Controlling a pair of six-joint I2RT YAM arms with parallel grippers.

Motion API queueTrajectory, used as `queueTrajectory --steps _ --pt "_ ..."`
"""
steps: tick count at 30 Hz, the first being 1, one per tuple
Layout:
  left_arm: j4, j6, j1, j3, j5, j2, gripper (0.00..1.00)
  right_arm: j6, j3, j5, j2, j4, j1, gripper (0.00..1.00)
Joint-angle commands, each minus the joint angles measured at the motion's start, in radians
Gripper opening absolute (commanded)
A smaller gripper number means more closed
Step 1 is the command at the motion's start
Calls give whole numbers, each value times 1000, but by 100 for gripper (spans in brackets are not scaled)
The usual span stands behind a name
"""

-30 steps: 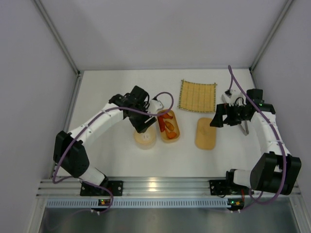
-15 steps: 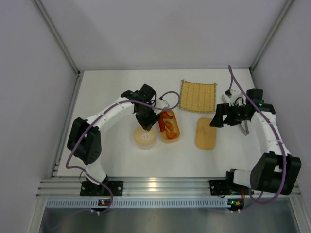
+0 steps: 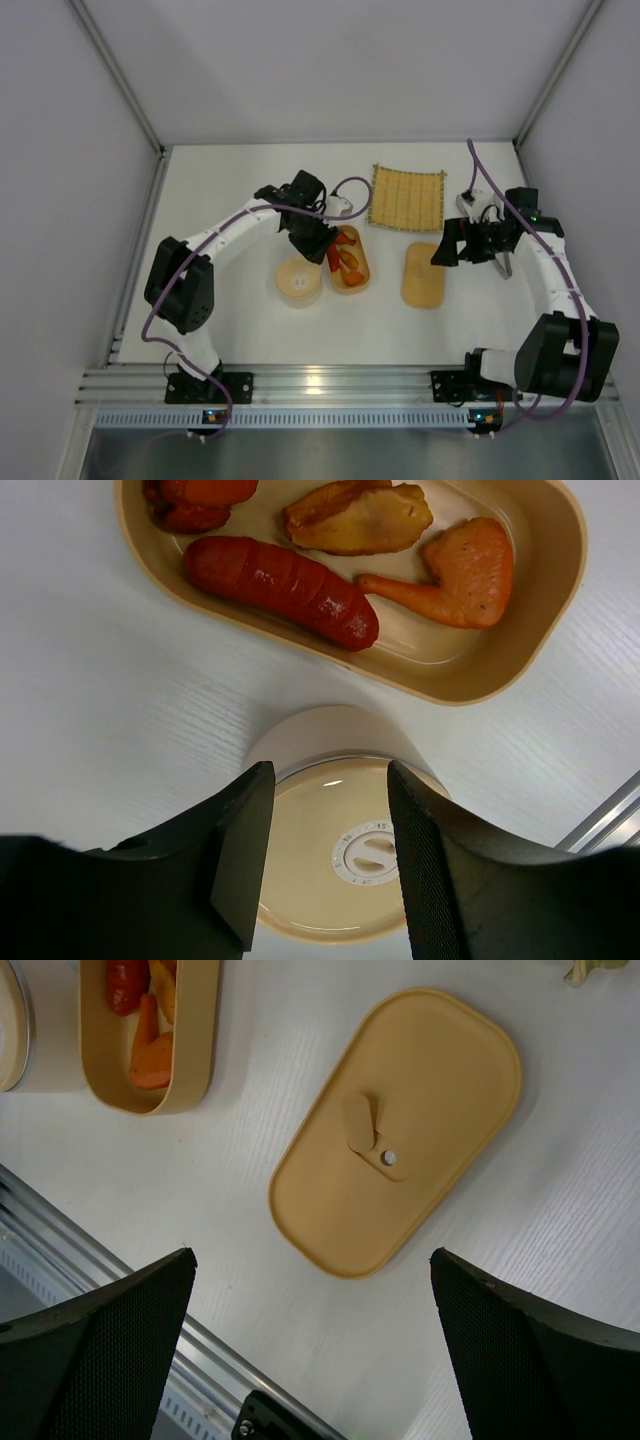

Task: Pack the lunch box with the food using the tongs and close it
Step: Close the box lid on the packing box, then pick up the box lid from the center of the board.

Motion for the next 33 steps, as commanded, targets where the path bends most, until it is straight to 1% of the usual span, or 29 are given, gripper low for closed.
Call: queueTrajectory --steps 1,4,8,10,14,17,18,19,20,22,23,24,26,27,33 --pt "58 -44 -3 -11 48 9 54 -6 4 -23 -20 42 16 99" --pt "57 -48 -3 -19 58 35 53 -4 4 -21 -14 42 16 99" --pt "26 -21 -3 -59 34 50 49 -6 7 8 -19 37 16 99" --pt "2 -4 -3 -86 6 32 47 -6 7 38 -19 34 16 99" --pt "-15 30 -3 -166 -40 -23 46 9 -8 72 -7 40 16 98" --pt "-18 36 -3 -203 -64 -65 46 34 -28 121 13 63 16 93" --pt "-18 36 -3 -206 -64 -81 46 40 -32 138 23 69 18 85" --pt "-18 35 -3 -205 -63 -89 47 49 -39 169 41 75 16 81" --pt "-17 32 -3 -202 -51 -97 49 66 -49 181 49 84 18 72" --pt "-12 24 -3 -182 -29 -121 52 85 -54 193 85 103 16 65" --pt "-9 12 -3 -171 -17 -129 55 97 -49 198 98 107 16 61" --pt "-3 4 -3 -160 -15 -135 59 103 -45 209 113 112 16 56" --pt "5 -21 -4 -131 -17 -155 63 112 -26 230 157 114 18 50" --pt "18 -28 -1 -122 -18 -161 65 115 -22 238 183 124 19 48" --pt "75 -84 2 -113 -55 -209 67 149 10 310 280 137 71 43"
